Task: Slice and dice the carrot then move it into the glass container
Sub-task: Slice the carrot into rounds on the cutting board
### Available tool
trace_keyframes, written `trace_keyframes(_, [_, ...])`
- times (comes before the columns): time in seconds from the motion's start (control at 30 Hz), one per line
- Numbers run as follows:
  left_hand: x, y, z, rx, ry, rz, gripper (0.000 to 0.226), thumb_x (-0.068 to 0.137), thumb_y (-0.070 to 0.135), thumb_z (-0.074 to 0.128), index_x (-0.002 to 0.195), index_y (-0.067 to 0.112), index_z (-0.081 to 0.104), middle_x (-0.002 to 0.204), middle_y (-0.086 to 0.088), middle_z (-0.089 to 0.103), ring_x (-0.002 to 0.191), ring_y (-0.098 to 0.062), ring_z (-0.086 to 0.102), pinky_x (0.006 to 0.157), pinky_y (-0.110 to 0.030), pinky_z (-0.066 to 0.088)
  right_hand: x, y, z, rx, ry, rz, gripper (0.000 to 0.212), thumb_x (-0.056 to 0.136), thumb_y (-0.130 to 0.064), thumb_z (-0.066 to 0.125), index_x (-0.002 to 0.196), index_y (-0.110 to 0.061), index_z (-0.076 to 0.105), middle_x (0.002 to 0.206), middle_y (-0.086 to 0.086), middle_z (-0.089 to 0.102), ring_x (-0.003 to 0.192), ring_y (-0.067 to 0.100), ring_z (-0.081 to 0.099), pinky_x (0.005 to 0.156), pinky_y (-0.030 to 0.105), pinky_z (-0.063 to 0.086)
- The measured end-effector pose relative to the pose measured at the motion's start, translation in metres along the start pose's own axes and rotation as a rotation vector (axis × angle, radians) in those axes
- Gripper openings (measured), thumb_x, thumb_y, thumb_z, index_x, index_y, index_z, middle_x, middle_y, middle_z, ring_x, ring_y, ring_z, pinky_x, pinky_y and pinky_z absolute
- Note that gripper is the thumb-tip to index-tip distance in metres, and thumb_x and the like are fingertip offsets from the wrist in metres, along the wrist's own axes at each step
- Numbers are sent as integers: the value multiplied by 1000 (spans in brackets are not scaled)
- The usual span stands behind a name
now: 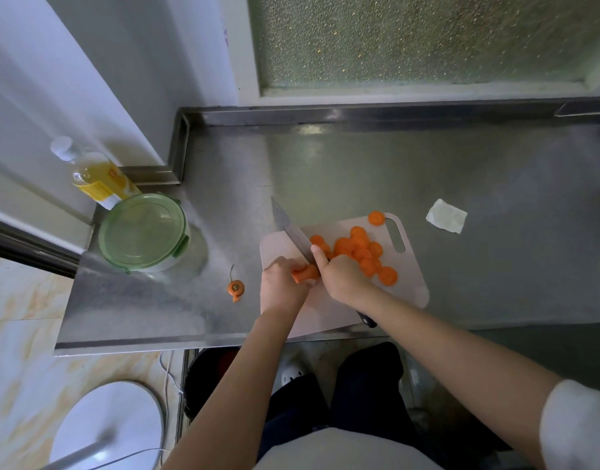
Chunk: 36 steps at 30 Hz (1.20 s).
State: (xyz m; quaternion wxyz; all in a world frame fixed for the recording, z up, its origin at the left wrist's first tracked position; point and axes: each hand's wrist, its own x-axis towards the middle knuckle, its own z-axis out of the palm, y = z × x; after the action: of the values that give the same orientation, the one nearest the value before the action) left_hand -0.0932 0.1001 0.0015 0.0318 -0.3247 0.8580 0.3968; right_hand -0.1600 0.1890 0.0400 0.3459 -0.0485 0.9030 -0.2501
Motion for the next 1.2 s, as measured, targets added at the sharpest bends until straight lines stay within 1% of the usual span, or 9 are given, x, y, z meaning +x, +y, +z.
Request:
trace_keyframes(0.07, [0, 1, -2, -2, 4, 2, 28, 79, 19, 73, 107, 15, 70, 106, 0, 64, 97, -16, 58, 79, -18, 41, 8, 8, 8, 0, -45, -36, 46, 104, -20, 26, 148, -8, 24, 103, 15, 57, 98, 29, 57, 61, 27, 34])
trace_keyframes(0.13, [-1, 3, -5, -19, 6, 19, 24, 79, 16, 72, 103, 14, 72, 104, -1, 66, 92, -14, 57, 77, -15, 39, 3, 9, 5, -70, -26, -65, 52, 103, -41, 19, 106, -9, 60, 73, 8, 52, 91, 30, 59, 64, 27, 35])
trace_keyframes(0.4, [1, 5, -10, -67, -19, -7, 30, 76, 15, 75, 105, 12, 71, 108, -1, 69, 98, -12, 59, 84, -15, 40, -17, 49, 5, -100, 18, -79, 64, 101, -47, 21, 109, 1, 62, 93, 18, 66, 87, 27, 62, 69, 26, 42])
trace_keyframes(0.57, [-1, 7, -11, -33, -15, 16, 30, 78, 16, 74, 107, 11, 69, 110, -1, 68, 91, -7, 52, 81, -16, 39, -12, 55, 15, 7, -4, -17, 64, 98, -52, 24, 56, -9, 46, 57, 5, 48, 61, 20, 51, 64, 28, 37])
trace_keyframes(0.73, [-2, 9, -11, -33, -20, -1, 31, 79, 17, 73, 109, 12, 69, 111, -1, 67, 99, -14, 58, 82, -17, 41, -3, 54, 24, 17, 4, -149, 59, 100, -49, 29, 104, -1, 64, 85, 12, 62, 90, 29, 61, 73, 32, 42])
trace_keyframes(0.87, [-1, 7, -11, -38, -30, 7, 28, 78, 15, 72, 106, 13, 71, 107, -1, 68, 98, -17, 59, 79, -15, 39, 4, 46, 28, -18, 34, -118, 62, 101, -46, 26, 68, -4, 58, 63, 11, 59, 73, 29, 62, 62, 31, 40])
trace_keyframes(1.03, [-1, 4, -9, -71, -18, 11, 28, 77, 15, 73, 105, 15, 71, 107, 1, 68, 98, -15, 60, 81, -15, 41, 6, 42, 25, 1, 73, -111, 54, 104, -40, 17, 144, -9, 35, 112, 17, 60, 95, 26, 60, 57, 25, 39])
trace_keyframes(1.13, [-1, 2, -8, -86, -11, 6, 28, 76, 15, 74, 104, 16, 71, 107, 1, 69, 98, -15, 60, 82, -15, 41, 5, 42, 21, -36, 185, -259, 89, 89, -73, 8, 121, -6, 56, 119, 16, 54, 109, 31, 51, 83, 36, 41])
trace_keyframes(1.2, [-1, 2, -8, -88, -8, 1, 27, 76, 16, 74, 104, 16, 72, 107, 1, 68, 99, -15, 59, 81, -15, 39, 9, 42, 19, -26, 89, -163, 73, 98, -58, 20, 106, 3, 60, 100, 23, 61, 100, 34, 58, 72, 30, 42])
